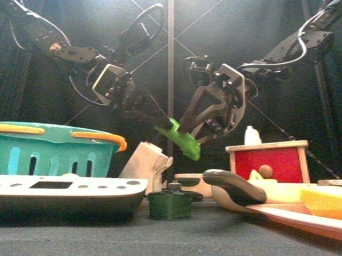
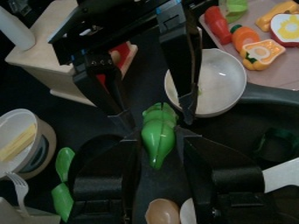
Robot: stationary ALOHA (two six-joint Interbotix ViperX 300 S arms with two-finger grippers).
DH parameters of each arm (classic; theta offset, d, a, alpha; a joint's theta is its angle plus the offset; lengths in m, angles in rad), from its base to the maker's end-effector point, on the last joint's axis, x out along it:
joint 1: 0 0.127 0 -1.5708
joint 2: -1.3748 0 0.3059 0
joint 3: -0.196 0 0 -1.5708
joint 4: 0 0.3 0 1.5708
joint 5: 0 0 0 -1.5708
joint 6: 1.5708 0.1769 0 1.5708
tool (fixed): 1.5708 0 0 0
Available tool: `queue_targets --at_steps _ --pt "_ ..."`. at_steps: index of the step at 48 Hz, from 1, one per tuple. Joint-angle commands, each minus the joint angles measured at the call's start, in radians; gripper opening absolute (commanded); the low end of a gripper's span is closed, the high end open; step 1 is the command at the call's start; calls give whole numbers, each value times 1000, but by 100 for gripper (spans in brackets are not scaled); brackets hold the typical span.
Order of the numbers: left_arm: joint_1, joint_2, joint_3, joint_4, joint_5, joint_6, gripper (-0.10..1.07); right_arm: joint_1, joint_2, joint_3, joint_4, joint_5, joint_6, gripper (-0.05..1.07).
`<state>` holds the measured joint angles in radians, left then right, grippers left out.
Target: Place pea below basket
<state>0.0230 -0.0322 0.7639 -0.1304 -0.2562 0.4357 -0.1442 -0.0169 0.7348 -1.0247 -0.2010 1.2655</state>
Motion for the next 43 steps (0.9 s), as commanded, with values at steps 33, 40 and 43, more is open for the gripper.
queue_targets --at_steps 33,40,43 --pt "-213 -439 376 -512 -35 -3 59 0 -120 49 8 5 -2 97" --pt "-247 -449 423 -572 3 -5 59 -3 -95 34 8 3 -2 97" --pt "-249 -460 446 -606 9 -3 59 -3 -81 31 8 5 -3 97"
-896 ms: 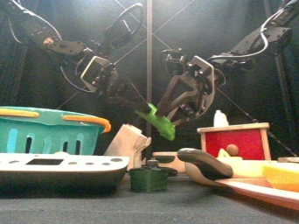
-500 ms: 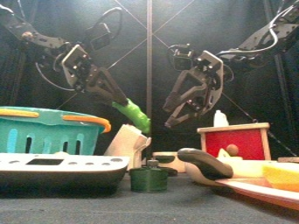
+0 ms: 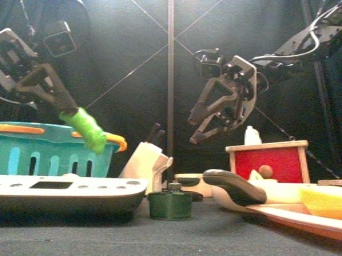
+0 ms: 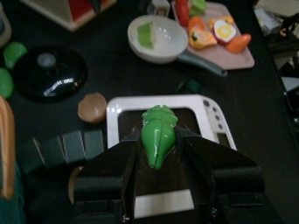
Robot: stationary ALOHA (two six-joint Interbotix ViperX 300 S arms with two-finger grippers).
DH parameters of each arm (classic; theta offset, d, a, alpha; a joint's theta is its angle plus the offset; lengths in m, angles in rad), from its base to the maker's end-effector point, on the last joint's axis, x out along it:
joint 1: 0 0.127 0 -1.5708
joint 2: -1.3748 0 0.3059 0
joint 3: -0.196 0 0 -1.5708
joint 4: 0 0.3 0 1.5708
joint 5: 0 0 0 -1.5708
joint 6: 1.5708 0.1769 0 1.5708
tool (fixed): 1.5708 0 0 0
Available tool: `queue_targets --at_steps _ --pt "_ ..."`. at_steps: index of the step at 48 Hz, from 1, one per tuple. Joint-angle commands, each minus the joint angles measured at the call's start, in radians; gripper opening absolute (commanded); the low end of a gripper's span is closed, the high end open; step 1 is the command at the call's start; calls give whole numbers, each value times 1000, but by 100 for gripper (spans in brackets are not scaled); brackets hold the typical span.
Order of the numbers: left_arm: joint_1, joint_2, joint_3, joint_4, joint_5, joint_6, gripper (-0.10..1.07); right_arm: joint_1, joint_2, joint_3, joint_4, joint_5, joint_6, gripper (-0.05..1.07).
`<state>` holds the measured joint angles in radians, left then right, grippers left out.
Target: Place pea below basket
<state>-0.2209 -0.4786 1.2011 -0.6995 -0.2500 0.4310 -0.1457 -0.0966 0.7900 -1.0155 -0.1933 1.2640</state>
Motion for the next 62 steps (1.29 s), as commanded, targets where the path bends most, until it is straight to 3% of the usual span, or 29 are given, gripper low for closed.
queue_targets --at_steps 1,12,24,33,42,48,56,62 --pt "-5 -18 17 -46 6 2 59 -2 3 -25 -3 -3 -2 97" --pt "-5 -155 95 -117 -34 2 59 -2 46 -40 -6 -3 0 97" --pt "-5 -258 124 -94 -164 11 58 3 58 -44 -3 -3 2 97" --pt "-3 -247 41 -89 -112 64 58 3 58 -44 0 -3 2 97" --pt "26 -242 -104 -104 -41 256 58 5 63 -48 0 -2 2 97" --pt "100 -222 -184 -164 18 357 58 5 63 -49 -2 2 2 97" --pt "149 -212 -227 -227 -3 397 58 6 63 -46 0 20 2 97" --pt "173 -199 -253 -216 -17 425 58 6 63 -46 -2 31 2 97"
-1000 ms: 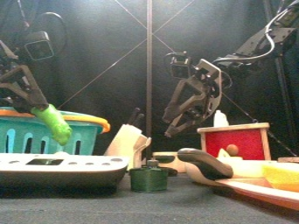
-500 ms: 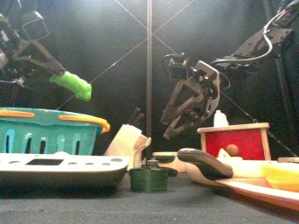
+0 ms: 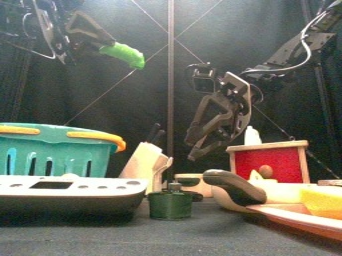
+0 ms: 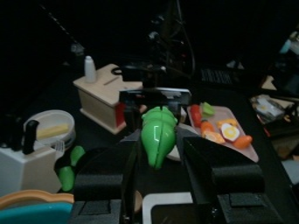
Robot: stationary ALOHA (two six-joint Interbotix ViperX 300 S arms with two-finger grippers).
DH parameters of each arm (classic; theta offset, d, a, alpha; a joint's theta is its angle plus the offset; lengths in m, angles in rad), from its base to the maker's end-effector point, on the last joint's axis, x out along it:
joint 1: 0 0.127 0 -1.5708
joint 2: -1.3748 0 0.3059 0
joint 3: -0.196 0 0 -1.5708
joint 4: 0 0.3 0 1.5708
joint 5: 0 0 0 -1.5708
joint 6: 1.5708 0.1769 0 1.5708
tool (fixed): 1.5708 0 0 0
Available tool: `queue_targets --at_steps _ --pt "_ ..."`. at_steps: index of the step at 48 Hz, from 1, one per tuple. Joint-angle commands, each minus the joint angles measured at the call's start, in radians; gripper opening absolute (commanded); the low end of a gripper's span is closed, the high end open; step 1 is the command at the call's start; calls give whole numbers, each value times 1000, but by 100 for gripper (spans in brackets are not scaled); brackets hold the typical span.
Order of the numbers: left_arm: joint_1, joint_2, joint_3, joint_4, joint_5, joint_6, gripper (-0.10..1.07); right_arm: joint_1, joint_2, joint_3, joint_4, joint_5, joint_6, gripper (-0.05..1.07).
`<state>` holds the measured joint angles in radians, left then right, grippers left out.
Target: Place pea below basket
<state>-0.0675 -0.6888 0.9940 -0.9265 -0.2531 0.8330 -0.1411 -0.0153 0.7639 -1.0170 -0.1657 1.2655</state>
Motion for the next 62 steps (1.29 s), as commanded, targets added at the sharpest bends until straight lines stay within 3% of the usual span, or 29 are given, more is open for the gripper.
queue_targets --at_steps 1,14,22,29,34,41,47,52,59,62 --pt "31 15 -51 14 -12 31 58 2 -18 -21 0 3 0 97" --pt "121 89 -138 -5 -5 127 58 0 -17 -20 2 8 0 97" --pt "141 89 -141 -26 -61 230 58 -3 -49 11 21 49 6 97" --pt "143 89 -153 -115 -183 293 58 -2 -107 48 40 66 0 97" --pt "138 92 -184 -195 -264 391 58 -2 -141 69 40 66 2 97" --pt "120 114 -216 -405 -408 541 58 -2 -149 75 40 67 3 97" --pt "-23 155 -212 -673 -624 747 58 -2 -143 75 40 67 3 97" --pt "-227 175 -218 -848 -819 874 59 -2 -140 75 40 67 2 97" --pt "-480 183 -235 -848 -965 802 59 -5 -138 66 40 67 0 97" --pt "-548 193 -229 -836 -1025 749 58 -5 -135 60 38 66 0 97"
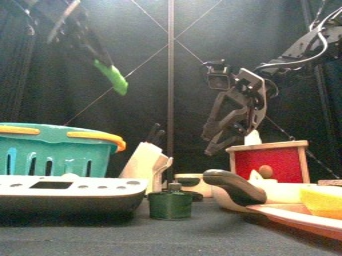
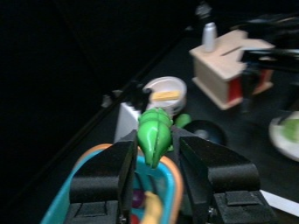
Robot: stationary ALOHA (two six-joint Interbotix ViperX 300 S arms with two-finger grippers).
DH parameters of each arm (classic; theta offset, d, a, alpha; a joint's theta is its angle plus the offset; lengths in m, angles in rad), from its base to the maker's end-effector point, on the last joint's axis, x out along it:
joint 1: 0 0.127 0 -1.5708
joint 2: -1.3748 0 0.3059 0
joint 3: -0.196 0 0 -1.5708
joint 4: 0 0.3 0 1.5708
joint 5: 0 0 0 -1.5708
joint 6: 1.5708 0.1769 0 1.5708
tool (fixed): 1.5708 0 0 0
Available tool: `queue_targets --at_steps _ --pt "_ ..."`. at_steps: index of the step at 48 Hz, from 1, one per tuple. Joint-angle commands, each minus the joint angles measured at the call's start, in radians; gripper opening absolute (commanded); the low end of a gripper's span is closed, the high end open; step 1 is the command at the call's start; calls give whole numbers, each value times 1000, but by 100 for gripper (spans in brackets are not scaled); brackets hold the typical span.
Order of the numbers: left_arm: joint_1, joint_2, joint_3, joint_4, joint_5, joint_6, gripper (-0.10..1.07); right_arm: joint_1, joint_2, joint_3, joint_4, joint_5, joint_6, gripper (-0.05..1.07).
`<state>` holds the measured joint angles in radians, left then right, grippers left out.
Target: Place pea below basket
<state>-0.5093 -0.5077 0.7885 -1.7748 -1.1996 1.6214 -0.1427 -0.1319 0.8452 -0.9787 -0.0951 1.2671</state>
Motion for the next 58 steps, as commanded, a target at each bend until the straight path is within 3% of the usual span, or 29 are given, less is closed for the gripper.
queue_targets --at_steps 1,6,15,25,31,39,51,58 --pt "-121 20 -18 14 -103 -54 58 -3 -17 -25 0 -3 -2 97" --pt "-199 66 23 -26 -198 -106 58 -3 -9 -26 -2 -5 -2 97" --pt "-327 114 80 -92 -201 -118 59 -5 -6 -31 -20 -3 -2 97" --pt "-394 153 81 -124 -221 -267 58 -8 2 -38 -31 -3 -3 97" --pt "-449 236 77 -239 -265 -328 58 -8 6 -38 -37 -5 -3 97" --pt "-474 376 29 -379 -399 -328 57 -8 17 -44 -46 -3 -2 97" --pt "-469 568 -48 -416 -397 -365 57 -8 32 -63 -48 -5 -2 97" --pt "-454 638 -58 -512 -402 -443 57 -8 49 -71 -49 -3 -2 97"
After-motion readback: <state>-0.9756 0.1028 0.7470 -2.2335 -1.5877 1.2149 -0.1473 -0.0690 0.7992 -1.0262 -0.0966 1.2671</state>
